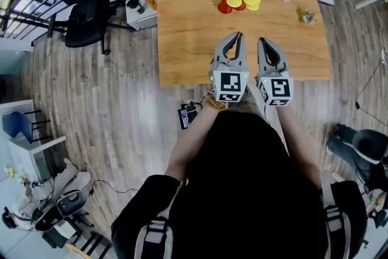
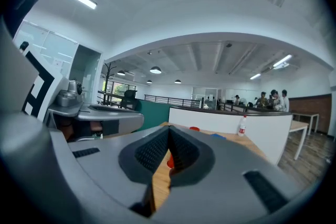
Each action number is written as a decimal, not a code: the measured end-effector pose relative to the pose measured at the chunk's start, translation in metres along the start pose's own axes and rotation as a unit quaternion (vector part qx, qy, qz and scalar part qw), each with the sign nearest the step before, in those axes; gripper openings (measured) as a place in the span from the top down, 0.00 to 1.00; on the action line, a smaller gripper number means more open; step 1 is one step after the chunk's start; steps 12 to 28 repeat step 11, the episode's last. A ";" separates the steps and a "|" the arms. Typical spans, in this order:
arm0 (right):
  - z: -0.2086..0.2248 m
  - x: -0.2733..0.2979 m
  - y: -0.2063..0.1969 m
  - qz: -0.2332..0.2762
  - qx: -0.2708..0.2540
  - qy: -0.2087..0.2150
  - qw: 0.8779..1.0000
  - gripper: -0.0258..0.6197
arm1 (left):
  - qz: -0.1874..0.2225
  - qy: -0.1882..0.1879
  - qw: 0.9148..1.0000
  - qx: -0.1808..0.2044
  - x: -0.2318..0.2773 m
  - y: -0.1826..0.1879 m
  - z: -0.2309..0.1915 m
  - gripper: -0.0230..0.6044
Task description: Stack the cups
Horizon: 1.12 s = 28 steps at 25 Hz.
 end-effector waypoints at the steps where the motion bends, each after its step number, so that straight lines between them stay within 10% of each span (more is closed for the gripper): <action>1: 0.000 0.001 -0.002 -0.005 0.019 0.003 1.000 0.95 | -0.003 0.000 1.000 -0.003 0.000 -0.002 -0.001 0.92; 11: 0.003 0.020 -0.051 -0.079 0.173 0.029 0.981 0.95 | -0.061 0.026 0.996 -0.054 0.000 -0.039 -0.023 0.92; 28: 0.003 0.020 -0.051 -0.079 0.173 0.029 0.981 0.95 | -0.061 0.026 0.996 -0.054 0.000 -0.039 -0.023 0.92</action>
Point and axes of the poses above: the fingertips, and each gripper's own axes: x forward along the fingers, z to its right, y out of its top, the point moved 3 cm from there along -x, backward along the fingers, and after that the axes turned 1 degree about -y, right-handed, at the moved point
